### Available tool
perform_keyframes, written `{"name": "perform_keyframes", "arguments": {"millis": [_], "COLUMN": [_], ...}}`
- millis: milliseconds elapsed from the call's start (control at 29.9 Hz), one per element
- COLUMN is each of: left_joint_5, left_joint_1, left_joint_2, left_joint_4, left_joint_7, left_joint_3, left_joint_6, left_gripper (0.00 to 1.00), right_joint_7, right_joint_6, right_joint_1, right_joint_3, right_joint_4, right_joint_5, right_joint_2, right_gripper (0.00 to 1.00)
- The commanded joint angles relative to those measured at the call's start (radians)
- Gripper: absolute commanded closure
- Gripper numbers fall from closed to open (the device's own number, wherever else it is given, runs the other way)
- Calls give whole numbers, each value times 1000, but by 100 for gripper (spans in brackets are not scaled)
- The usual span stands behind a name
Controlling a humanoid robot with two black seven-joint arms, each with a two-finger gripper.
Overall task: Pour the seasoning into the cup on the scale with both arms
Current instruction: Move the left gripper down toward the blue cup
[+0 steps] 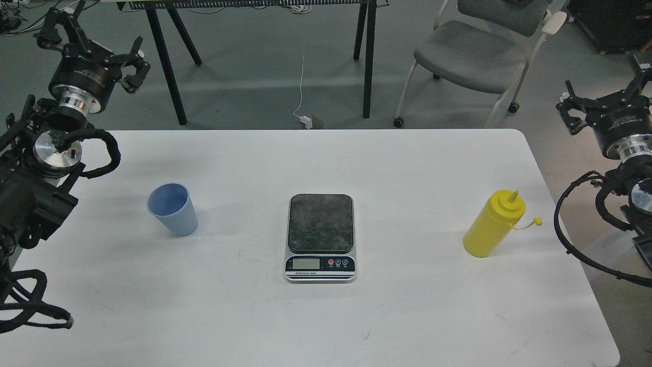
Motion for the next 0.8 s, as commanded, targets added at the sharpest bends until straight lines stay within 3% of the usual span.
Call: {"name": "perform_keyframes", "arguments": {"millis": [0, 267, 434, 702, 769], "left_joint_5": [0, 1, 69, 631, 807], "left_joint_1": [2, 18, 32, 42, 54], "left_joint_2": [3, 43, 239, 493, 533], "left_joint_4": [0, -65, -312, -654, -728], "left_joint_7": [-6, 9, 3, -34, -47], "left_joint_3": [21, 87, 272, 294, 294], "left_joint_6": [0, 0, 0, 0, 39], "left_gripper": [1, 1, 1, 2, 3], "right_joint_7": [1, -4, -4, -2, -2], "right_joint_6": [0, 0, 0, 0, 0], "right_joint_1": [-1, 2, -7, -36, -38], "right_joint_3": [-5, -5, -5, 4, 4], "right_joint_4": [1, 7, 7, 7, 7], "right_joint_5": [-1, -1, -1, -1, -1], "right_joint_2": [0, -2, -3, -8, -10], "right_gripper": [0, 0, 0, 0, 0]}}
